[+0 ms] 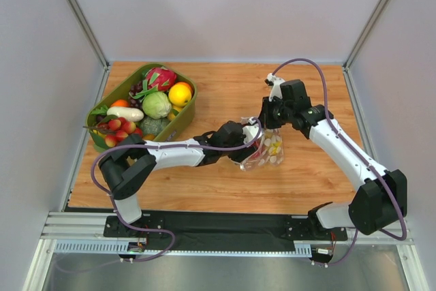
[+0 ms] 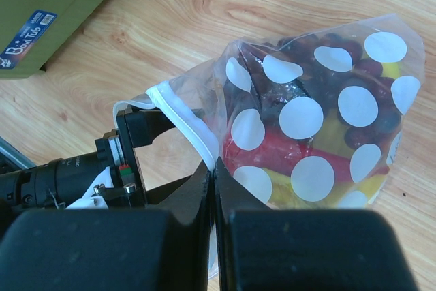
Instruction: Open the zip-top bag and remove the fake food
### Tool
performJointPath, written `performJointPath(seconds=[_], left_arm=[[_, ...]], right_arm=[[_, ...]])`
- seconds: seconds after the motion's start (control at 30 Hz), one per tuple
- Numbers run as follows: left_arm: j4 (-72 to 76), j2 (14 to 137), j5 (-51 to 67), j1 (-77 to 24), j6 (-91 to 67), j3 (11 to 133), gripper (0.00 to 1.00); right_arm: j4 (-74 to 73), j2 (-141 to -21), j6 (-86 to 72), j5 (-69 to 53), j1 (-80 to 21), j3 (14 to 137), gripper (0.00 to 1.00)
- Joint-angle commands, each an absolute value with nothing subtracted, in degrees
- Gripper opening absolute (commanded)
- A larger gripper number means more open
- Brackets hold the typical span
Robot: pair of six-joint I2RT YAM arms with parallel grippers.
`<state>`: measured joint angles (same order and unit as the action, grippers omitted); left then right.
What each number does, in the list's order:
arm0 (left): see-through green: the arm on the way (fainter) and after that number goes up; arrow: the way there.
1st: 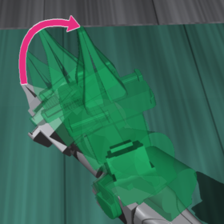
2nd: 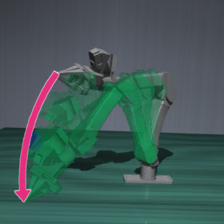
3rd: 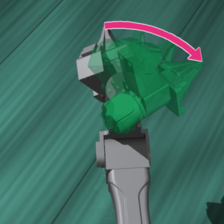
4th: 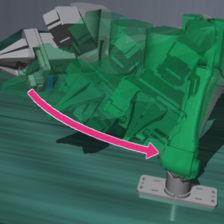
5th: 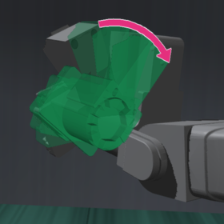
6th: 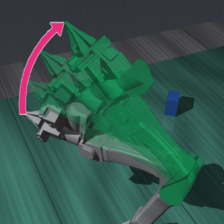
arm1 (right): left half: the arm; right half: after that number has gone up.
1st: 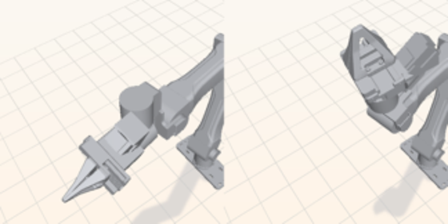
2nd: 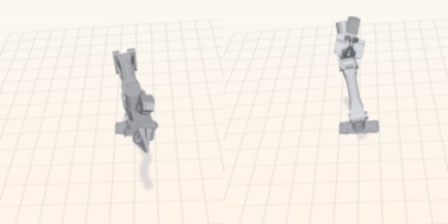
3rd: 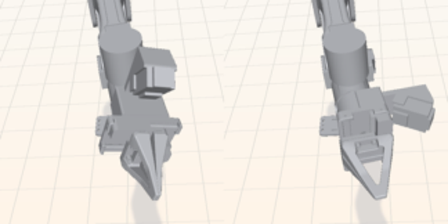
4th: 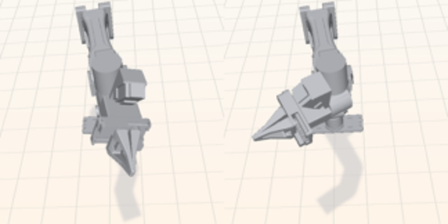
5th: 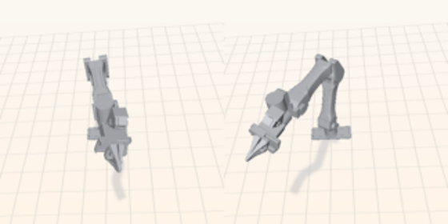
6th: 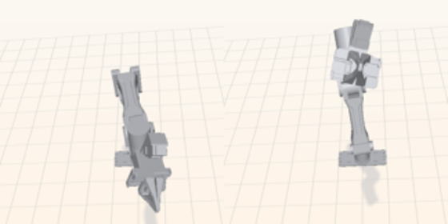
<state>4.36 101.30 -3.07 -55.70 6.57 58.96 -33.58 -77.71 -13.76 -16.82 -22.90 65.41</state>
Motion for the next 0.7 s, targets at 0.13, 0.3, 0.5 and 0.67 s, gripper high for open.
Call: performJointPath(seconds=[0.13, 0.3, 0.5, 0.67], left_arm=[[5.4, 102.0, -2.8, -55.6, 8.2, 63.3, 0.72], [7.0, 101.2, -2.0, -55.6, 8.1, 63.2, 0.6], [7.2, 100.9, -0.4, -55.6, 7.9, 63.5, 0.29], [6.3, 97.7, 2.5, -55.6, 7.5, 62.2, 0.02]], right_arm=[[-31.6, -75.9, -14.4, -17.5, -22.4, 66.7, 0.0], [-31.5, -75.8, -14.2, -17.6, -22.3, 66.4, 0.0], [-31.2, -75.8, -14.3, -17.8, -22.2, 66.3, 0.0], [-31.2, -75.7, -14.2, -17.6, -22.0, 65.8, 0.0]])
